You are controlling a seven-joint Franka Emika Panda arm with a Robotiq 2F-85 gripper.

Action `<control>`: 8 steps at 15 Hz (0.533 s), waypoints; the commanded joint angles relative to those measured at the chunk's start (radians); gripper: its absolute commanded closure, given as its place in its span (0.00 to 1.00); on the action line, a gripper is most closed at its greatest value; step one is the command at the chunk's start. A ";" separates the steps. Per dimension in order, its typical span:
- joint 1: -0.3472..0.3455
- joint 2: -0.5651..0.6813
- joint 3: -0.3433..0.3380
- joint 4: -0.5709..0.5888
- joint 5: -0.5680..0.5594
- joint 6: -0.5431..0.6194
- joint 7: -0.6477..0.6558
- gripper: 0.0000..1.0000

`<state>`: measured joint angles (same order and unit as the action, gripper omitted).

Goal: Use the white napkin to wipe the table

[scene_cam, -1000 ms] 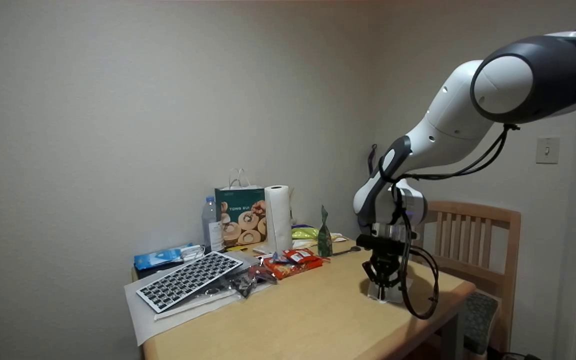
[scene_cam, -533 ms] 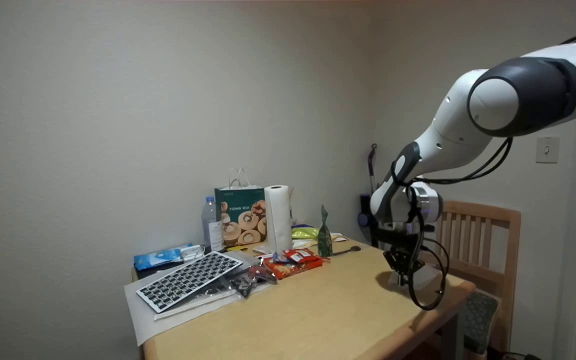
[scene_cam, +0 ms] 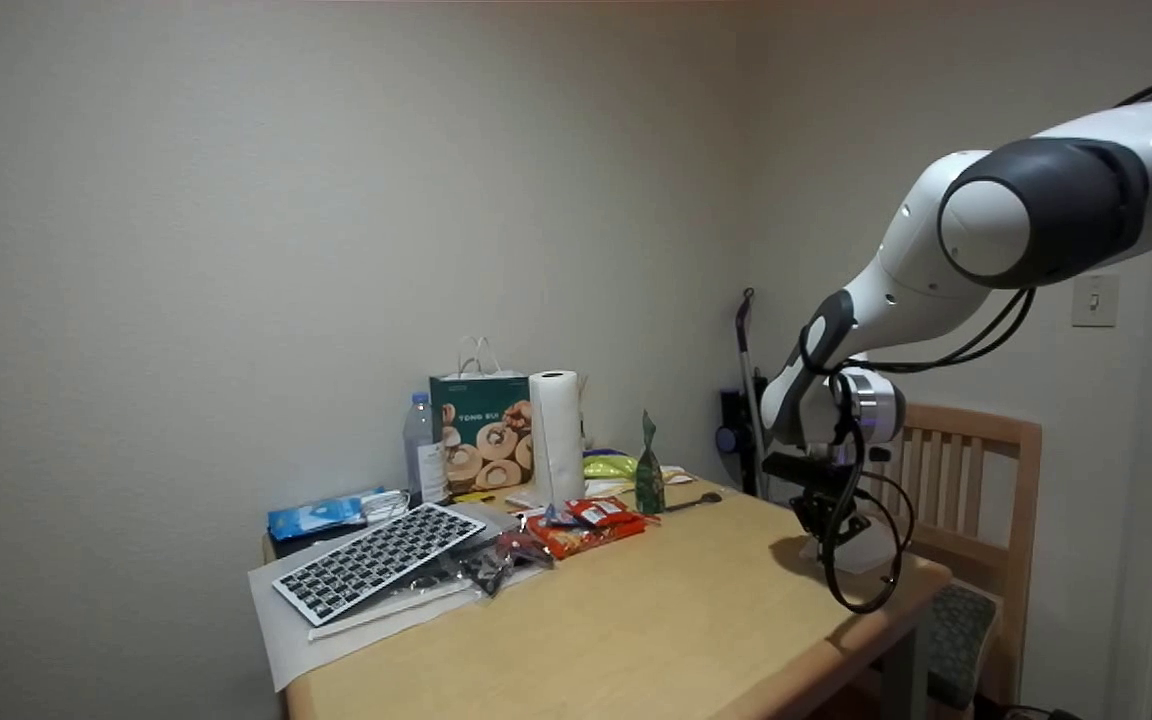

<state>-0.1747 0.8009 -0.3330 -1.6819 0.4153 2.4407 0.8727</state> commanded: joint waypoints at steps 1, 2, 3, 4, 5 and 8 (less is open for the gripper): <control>-0.039 0.027 0.011 0.043 -0.026 0.000 0.062 1.00; -0.049 0.047 -0.003 0.065 -0.021 0.005 0.099 1.00; -0.064 0.061 -0.011 0.081 -0.018 0.000 0.132 1.00; -0.076 0.074 -0.021 0.094 -0.017 0.006 0.169 1.00; -0.095 0.082 -0.022 0.107 -0.016 -0.006 0.192 1.00; -0.138 0.085 -0.013 0.128 -0.031 -0.087 0.226 1.00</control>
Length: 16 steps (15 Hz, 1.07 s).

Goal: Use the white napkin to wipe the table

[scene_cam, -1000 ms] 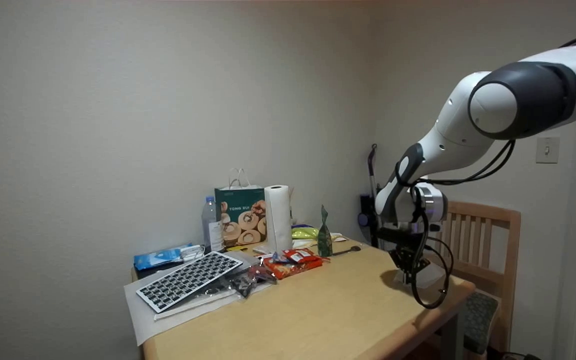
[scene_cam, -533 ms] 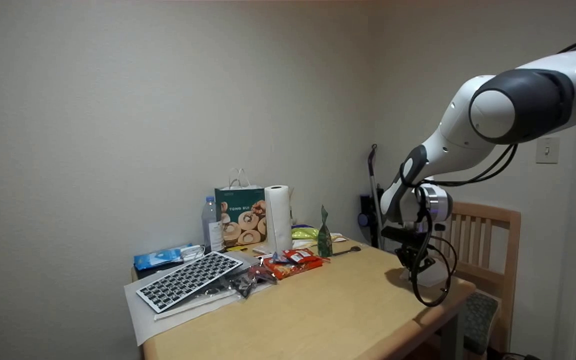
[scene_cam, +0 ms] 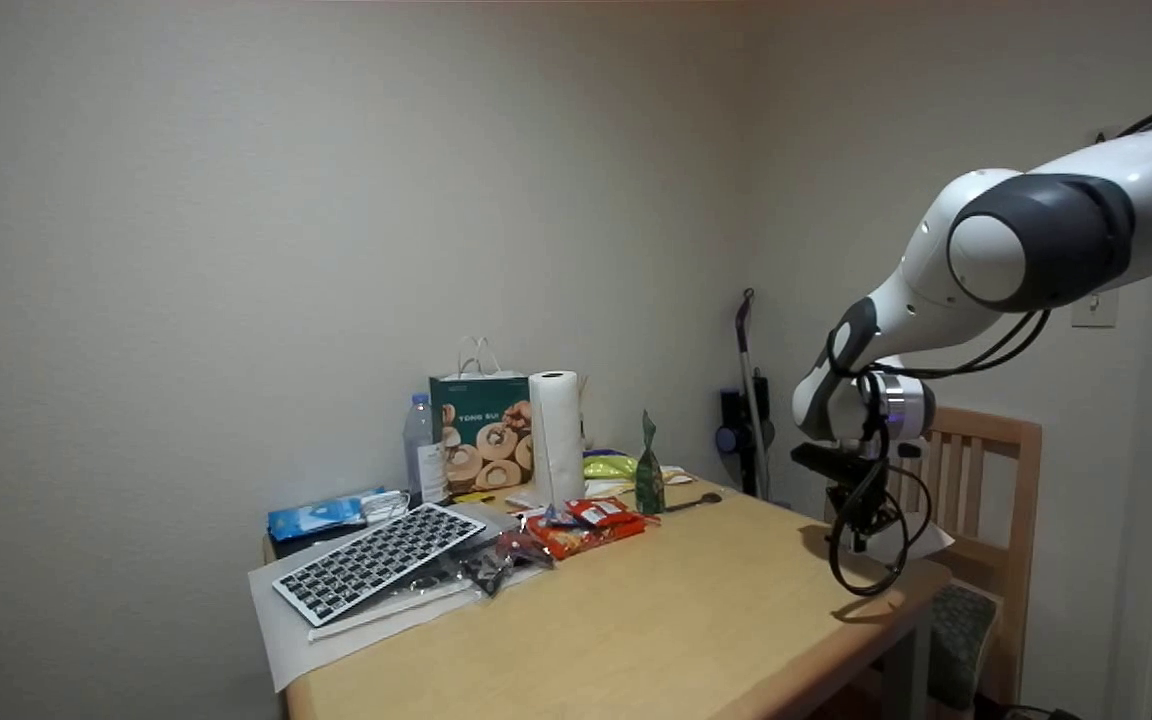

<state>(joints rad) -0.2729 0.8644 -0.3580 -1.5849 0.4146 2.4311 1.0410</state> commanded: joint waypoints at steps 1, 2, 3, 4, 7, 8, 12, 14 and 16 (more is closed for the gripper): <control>-0.050 0.012 0.020 0.028 -0.037 -0.140 0.051 1.00; -0.060 -0.005 0.033 0.012 -0.041 -0.194 0.021 1.00; -0.071 -0.021 0.049 0.002 -0.039 -0.243 -0.007 1.00; -0.077 -0.035 0.060 -0.008 -0.036 -0.286 -0.019 1.00; -0.069 -0.056 0.069 -0.027 -0.028 -0.336 -0.009 1.00; -0.072 -0.026 0.058 0.031 -0.033 -0.320 0.010 0.98; -0.070 -0.031 0.065 0.026 -0.032 -0.330 0.009 1.00; -0.040 -0.024 0.078 0.042 -0.063 -0.327 -0.013 1.00; -0.011 -0.029 0.105 0.049 -0.100 -0.338 -0.048 1.00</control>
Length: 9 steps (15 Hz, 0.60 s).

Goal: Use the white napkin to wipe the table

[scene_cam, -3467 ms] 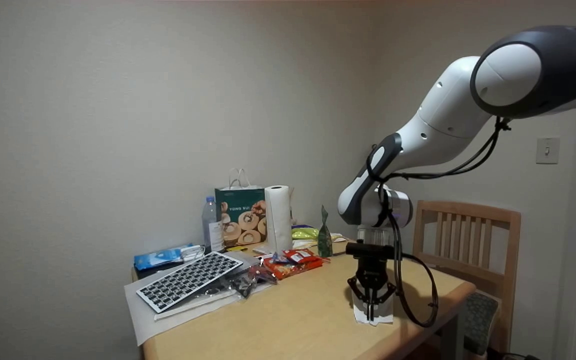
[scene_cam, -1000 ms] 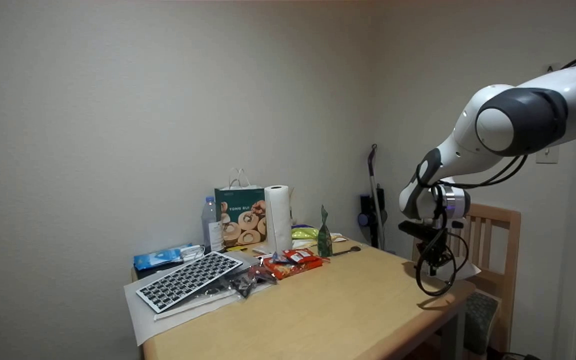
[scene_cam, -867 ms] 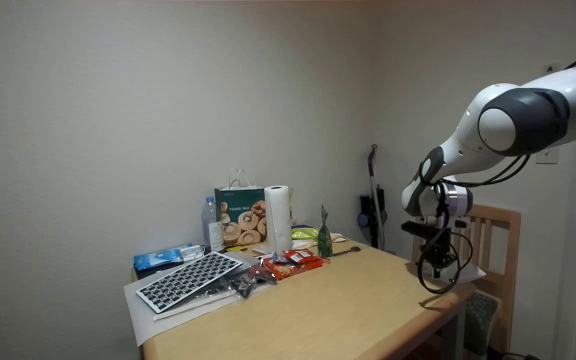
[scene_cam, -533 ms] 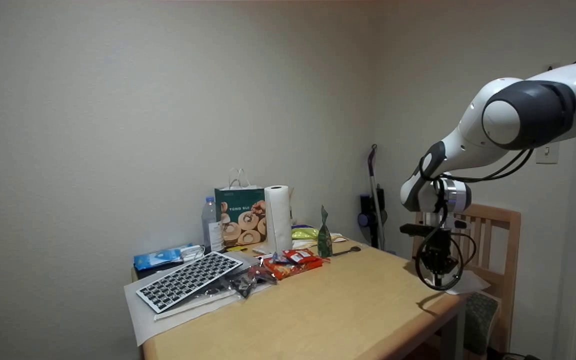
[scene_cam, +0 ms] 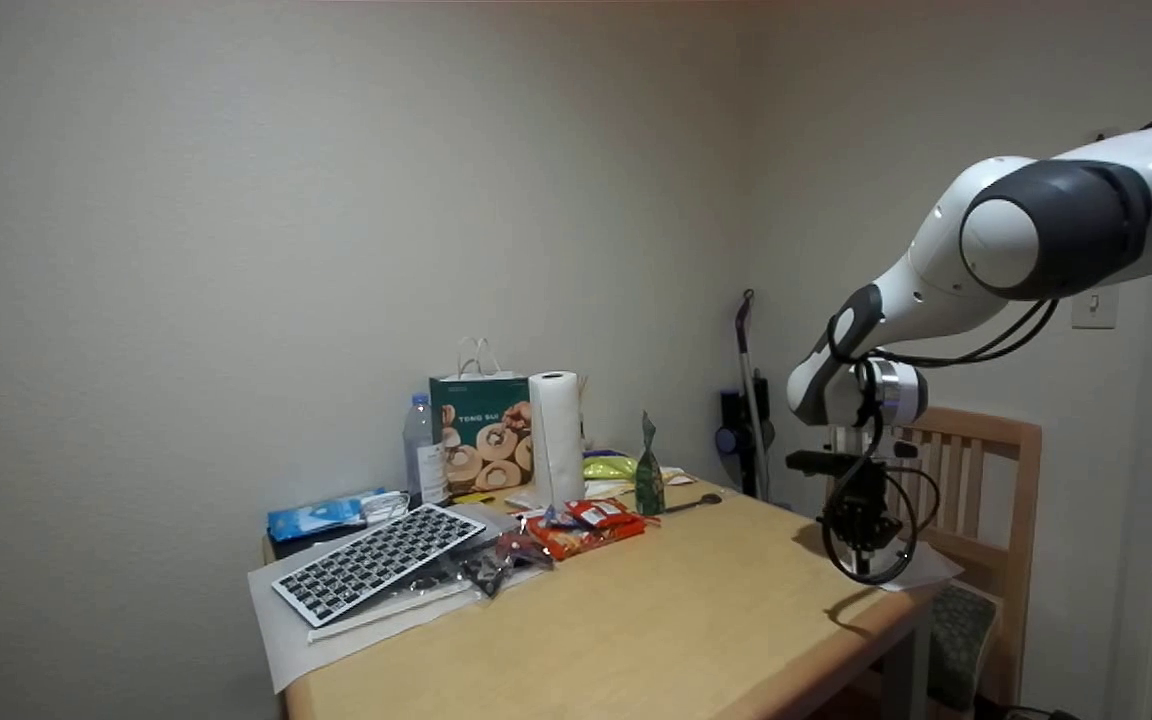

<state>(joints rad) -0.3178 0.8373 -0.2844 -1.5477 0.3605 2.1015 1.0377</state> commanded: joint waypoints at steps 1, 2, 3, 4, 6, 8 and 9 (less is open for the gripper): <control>0.043 -0.009 0.056 0.014 -0.051 -0.020 -0.070 1.00; 0.052 -0.013 0.079 0.019 -0.048 -0.031 -0.092 1.00; 0.056 -0.014 0.102 0.025 -0.039 -0.042 -0.118 1.00; 0.062 -0.010 0.115 0.034 -0.032 -0.052 -0.130 1.00; 0.081 0.003 0.101 0.036 -0.028 -0.024 -0.076 0.98; 0.090 0.003 0.110 0.043 -0.028 -0.029 -0.077 0.98; 0.088 0.003 0.109 0.044 -0.028 -0.030 -0.080 0.98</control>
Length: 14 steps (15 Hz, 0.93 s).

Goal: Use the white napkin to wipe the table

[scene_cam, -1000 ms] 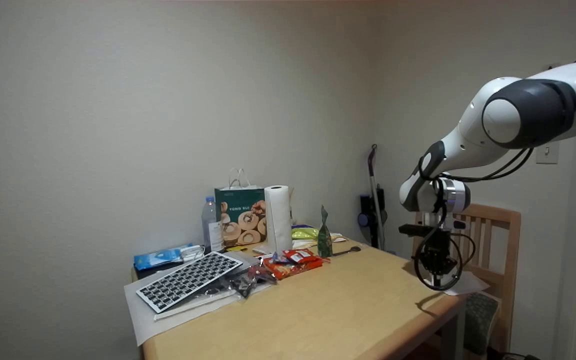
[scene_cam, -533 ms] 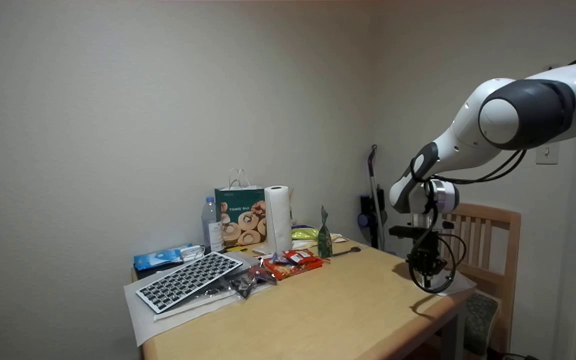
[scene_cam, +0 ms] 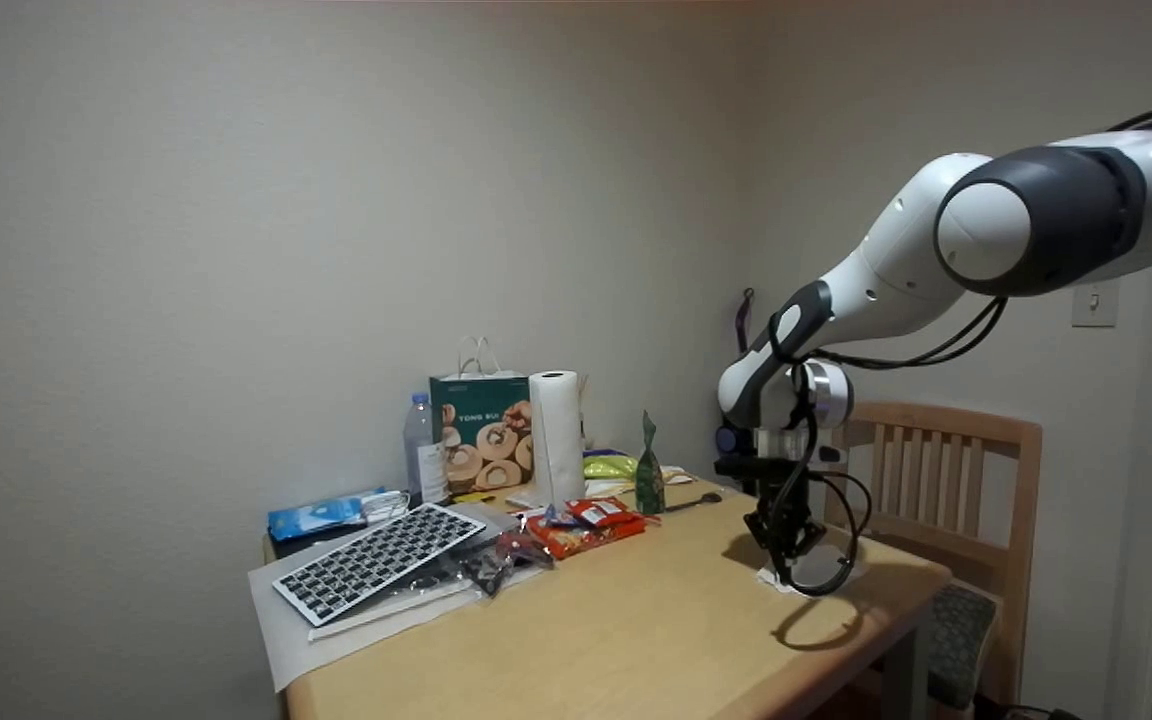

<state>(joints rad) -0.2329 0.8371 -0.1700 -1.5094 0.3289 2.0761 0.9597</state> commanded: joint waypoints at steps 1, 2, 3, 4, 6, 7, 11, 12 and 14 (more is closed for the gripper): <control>0.000 0.004 -0.006 0.006 0.004 -0.005 -0.007 1.00; -0.021 0.010 0.024 0.013 0.023 -0.033 -0.064 1.00; -0.035 0.017 0.050 0.022 0.038 -0.056 -0.112 1.00; -0.040 0.026 0.070 0.029 0.055 -0.075 -0.147 1.00; -0.035 0.037 0.095 0.047 0.073 -0.120 -0.208 1.00; -0.032 0.043 0.104 0.058 0.077 -0.150 -0.239 1.00; 0.006 0.041 0.077 0.060 0.072 -0.173 -0.235 0.98; 0.009 0.041 0.074 0.061 0.071 -0.172 -0.234 0.98; 0.011 0.041 0.070 0.061 0.070 -0.172 -0.234 0.98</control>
<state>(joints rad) -0.2344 0.8735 -0.0819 -1.4553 0.3858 1.9117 0.7335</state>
